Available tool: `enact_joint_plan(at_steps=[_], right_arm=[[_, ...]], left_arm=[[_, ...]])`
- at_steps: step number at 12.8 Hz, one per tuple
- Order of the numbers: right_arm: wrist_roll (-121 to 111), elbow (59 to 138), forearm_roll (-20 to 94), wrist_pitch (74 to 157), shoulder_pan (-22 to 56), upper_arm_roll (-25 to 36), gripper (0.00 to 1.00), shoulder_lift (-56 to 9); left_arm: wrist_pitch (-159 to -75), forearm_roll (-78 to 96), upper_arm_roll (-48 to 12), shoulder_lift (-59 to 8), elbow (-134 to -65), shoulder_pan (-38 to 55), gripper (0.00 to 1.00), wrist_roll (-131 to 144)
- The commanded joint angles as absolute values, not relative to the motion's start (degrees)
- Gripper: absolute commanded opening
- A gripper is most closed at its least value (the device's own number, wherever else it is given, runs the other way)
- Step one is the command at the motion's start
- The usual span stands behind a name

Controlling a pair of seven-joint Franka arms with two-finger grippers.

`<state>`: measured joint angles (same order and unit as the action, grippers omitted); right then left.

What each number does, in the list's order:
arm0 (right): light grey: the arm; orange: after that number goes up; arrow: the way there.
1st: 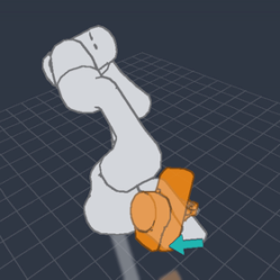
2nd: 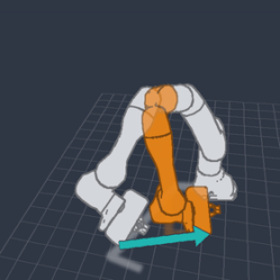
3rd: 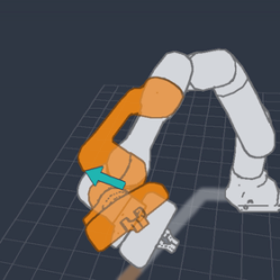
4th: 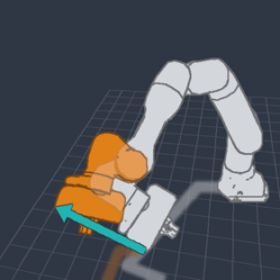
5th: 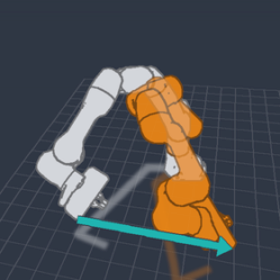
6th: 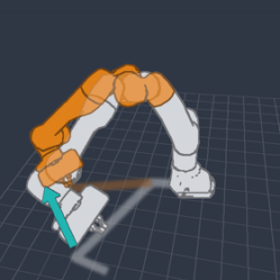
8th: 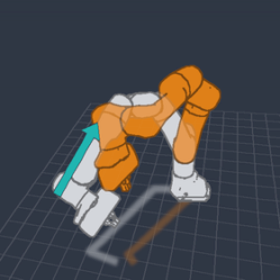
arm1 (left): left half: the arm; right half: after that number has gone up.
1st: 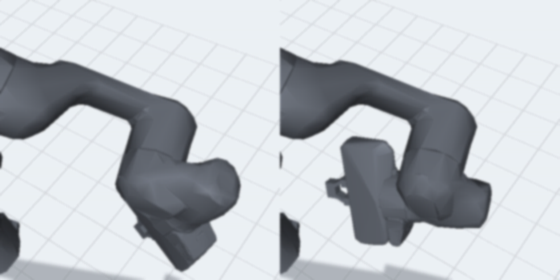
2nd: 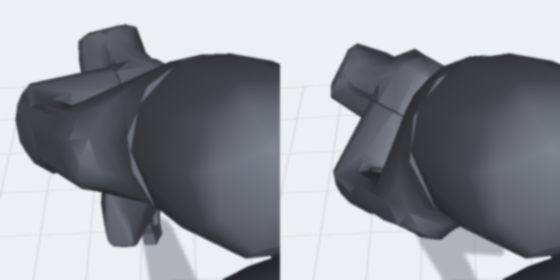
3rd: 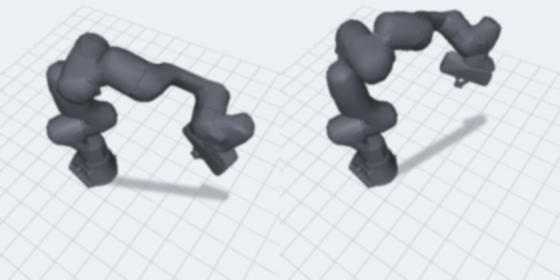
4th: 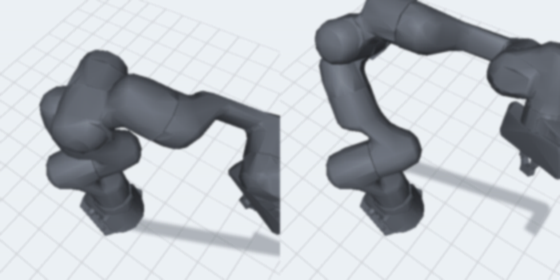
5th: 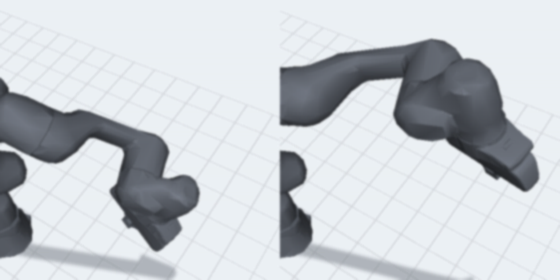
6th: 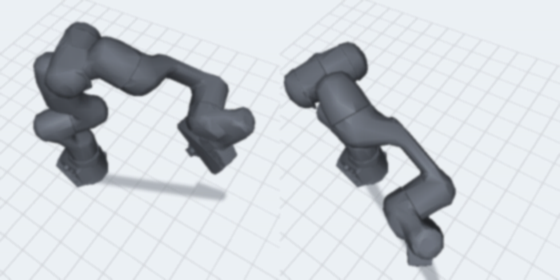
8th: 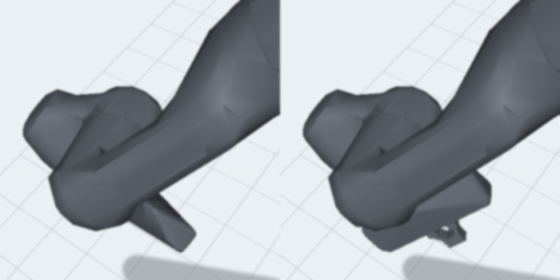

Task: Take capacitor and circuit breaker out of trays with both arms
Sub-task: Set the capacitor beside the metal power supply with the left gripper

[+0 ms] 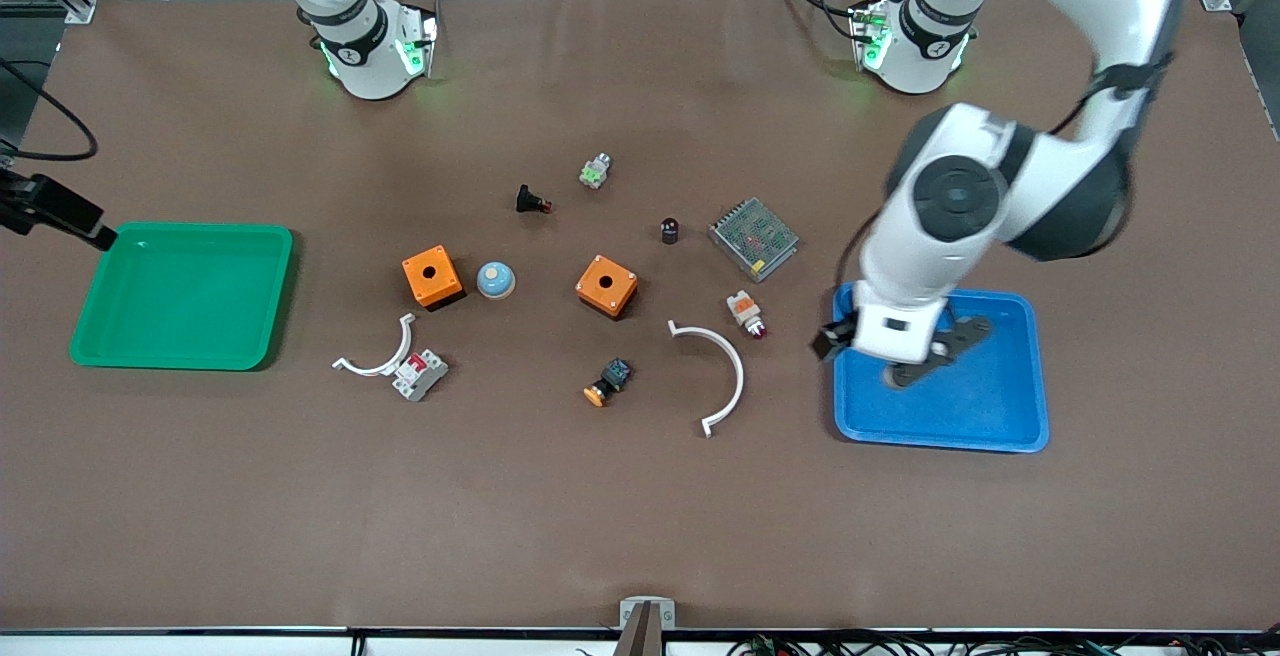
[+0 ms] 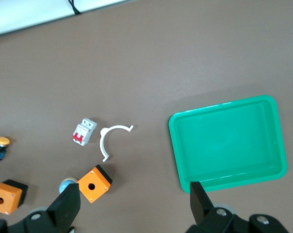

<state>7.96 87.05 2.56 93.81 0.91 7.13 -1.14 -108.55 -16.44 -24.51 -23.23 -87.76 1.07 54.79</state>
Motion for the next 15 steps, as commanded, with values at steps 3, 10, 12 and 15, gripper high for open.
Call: enact_joint_plan(at_steps=[3,10,12,15], right_arm=[[8.61,85.34,3.78,92.55,-2.72,4.49,1.0,-0.88],[8.0,85.87,3.6,92.37,-2.55,4.66,1.0,-0.7],[7.91,85.87,3.6,92.37,-2.64,4.75,1.0,-0.7],[7.91,85.87,3.6,92.29,-2.81,4.83,1.0,-0.7]], left_arm=[[-100.3,-17.06,-25.31,-14.87,-84.99,-8.68,1.0,29.05],[-90.28,-5.55,-16.22,-3.36,-85.78,-9.1,1.0,11.87],[-85.54,-1.25,-6.37,-1.07,-86.22,-1.7,1.0,9.25],[-84.9,-0.7,-4.22,3.15,-90.52,-0.26,1.0,8.53]])
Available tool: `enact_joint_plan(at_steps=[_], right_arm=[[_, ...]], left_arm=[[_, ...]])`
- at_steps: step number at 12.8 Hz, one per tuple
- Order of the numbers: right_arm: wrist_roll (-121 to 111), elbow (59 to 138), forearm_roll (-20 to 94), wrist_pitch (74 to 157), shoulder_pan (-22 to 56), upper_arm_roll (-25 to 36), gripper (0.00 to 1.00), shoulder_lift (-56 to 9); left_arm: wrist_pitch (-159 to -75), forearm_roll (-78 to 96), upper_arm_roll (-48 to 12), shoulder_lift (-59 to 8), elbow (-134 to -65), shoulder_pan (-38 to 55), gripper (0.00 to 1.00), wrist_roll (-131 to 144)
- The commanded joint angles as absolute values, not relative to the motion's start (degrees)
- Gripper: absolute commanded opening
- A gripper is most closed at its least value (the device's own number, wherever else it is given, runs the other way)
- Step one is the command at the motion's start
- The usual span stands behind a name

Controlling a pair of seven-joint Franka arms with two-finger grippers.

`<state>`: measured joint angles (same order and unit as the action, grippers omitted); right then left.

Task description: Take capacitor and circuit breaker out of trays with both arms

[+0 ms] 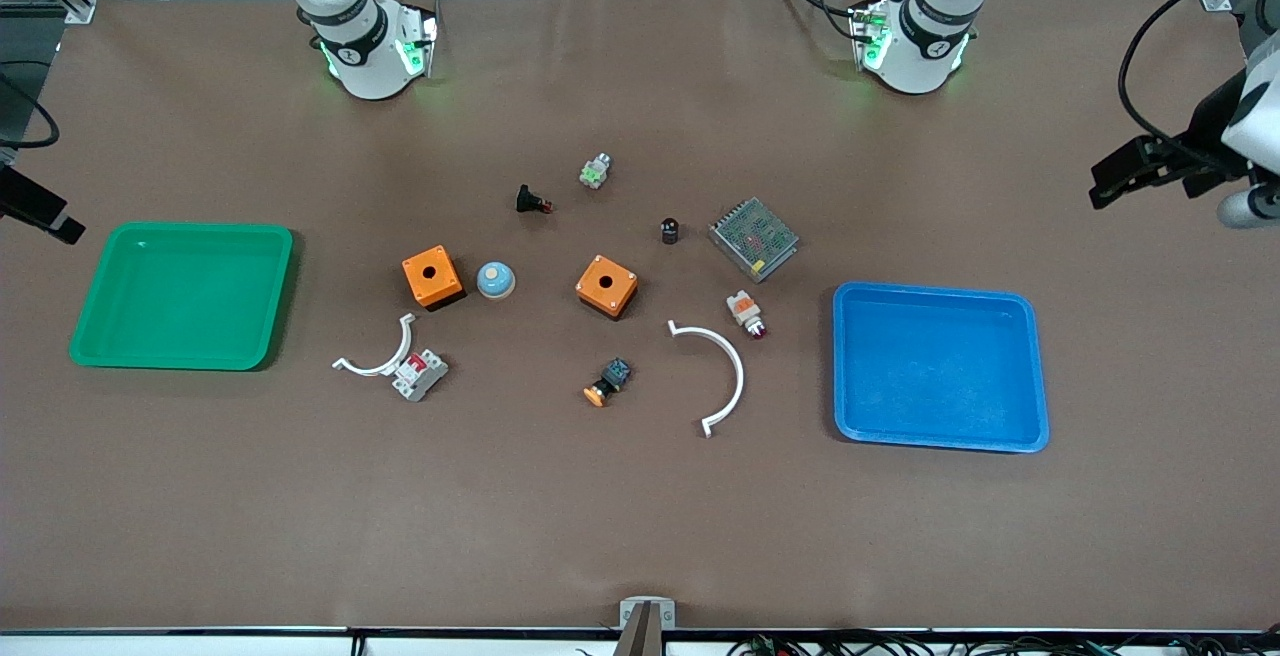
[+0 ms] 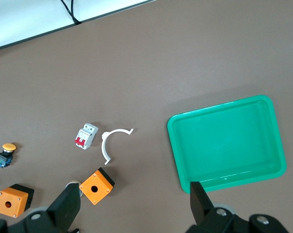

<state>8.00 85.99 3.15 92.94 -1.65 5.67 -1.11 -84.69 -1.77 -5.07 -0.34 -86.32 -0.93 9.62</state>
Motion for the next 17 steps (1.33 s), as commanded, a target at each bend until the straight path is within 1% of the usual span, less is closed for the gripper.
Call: enact_joint_plan(at_steps=[1,5,10,12,14,17], right_arm=[[7.91,85.87,3.6,92.37,-2.81,4.83,1.0,-0.7],[7.91,85.78,3.6,92.9,-2.99,4.83,1.0,-0.7],[7.65,85.96,3.43,91.32,-2.81,4.75,1.0,-0.09],[4.06,85.96,2.64,87.9,-2.81,4.75,1.0,-0.26],[2.99,85.78,0.44,86.67,-2.55,4.48,1.0,-0.18],[2.9,85.52,0.44,86.75,-2.55,4.57,1.0,-0.35]], left_arm=[[-84.99,-0.53,-4.31,4.21,-91.4,-0.35,1.0,8.53],[-85.43,0.0,-4.66,6.06,-93.34,0.09,1.0,8.53],[-85.34,0.0,-5.89,5.98,-92.9,0.35,1.0,8.35],[-85.08,0.0,-5.89,5.89,-92.9,0.44,1.0,8.26],[-84.99,0.0,-5.89,5.71,-92.73,0.44,1.0,8.09],[-84.73,0.0,-5.8,5.27,-91.5,0.18,1.0,7.21]])
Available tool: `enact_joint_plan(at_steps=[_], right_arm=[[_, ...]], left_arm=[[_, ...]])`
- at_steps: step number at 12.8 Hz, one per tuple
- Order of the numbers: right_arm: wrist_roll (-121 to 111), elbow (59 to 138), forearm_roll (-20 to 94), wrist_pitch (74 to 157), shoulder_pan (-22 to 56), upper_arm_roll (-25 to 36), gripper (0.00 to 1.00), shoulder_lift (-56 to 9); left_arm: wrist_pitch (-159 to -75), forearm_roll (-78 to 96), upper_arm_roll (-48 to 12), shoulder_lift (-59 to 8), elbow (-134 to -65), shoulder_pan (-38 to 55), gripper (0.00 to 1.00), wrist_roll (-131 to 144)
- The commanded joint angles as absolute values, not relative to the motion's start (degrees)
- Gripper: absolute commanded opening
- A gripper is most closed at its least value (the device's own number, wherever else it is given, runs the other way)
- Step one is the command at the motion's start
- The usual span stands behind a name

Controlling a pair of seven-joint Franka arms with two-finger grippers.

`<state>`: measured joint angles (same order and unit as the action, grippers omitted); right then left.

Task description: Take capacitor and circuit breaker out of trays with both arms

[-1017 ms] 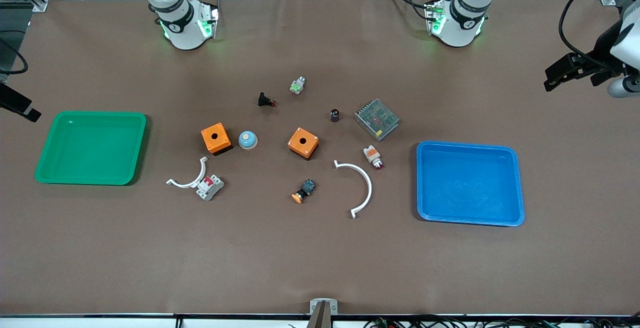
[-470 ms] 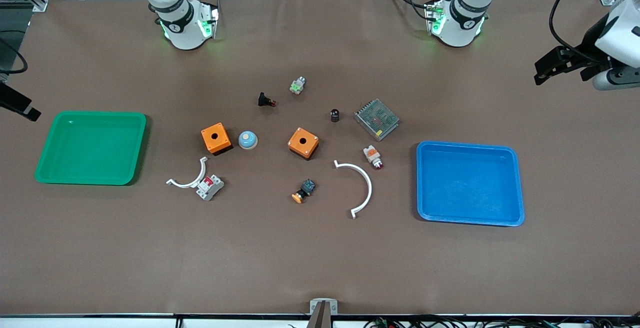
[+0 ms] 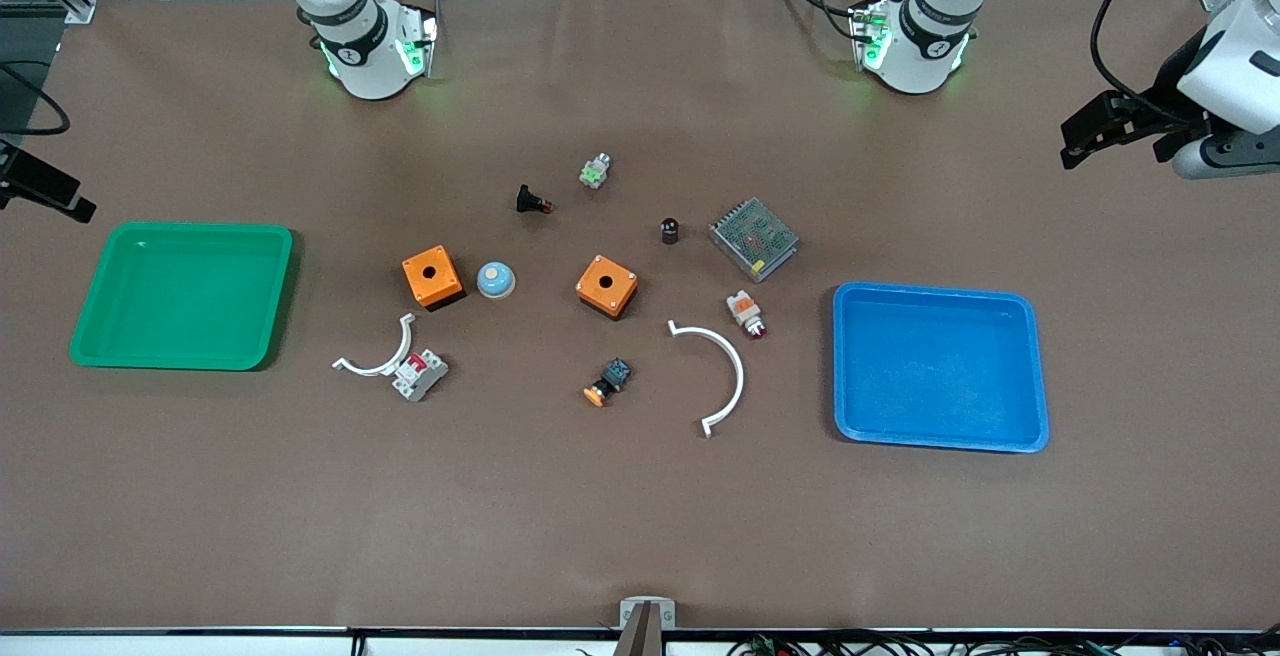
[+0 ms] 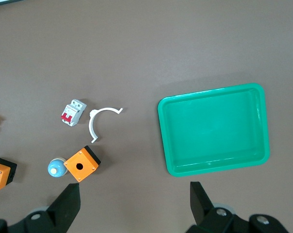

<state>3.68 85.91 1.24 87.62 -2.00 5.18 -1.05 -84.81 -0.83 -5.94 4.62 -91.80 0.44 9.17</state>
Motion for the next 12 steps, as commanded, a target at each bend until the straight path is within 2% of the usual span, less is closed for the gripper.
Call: enact_joint_plan(at_steps=[1,12], right_arm=[[2.9,85.52,0.35,86.75,-2.55,4.57,1.0,-0.35],[2.81,85.08,0.35,87.1,-2.55,4.75,1.0,-0.7]], left_arm=[[-84.73,0.0,-5.8,5.19,-91.49,0.18,1.0,6.69],[-84.64,-0.18,-5.89,4.57,-90.53,0.35,1.0,4.57]])
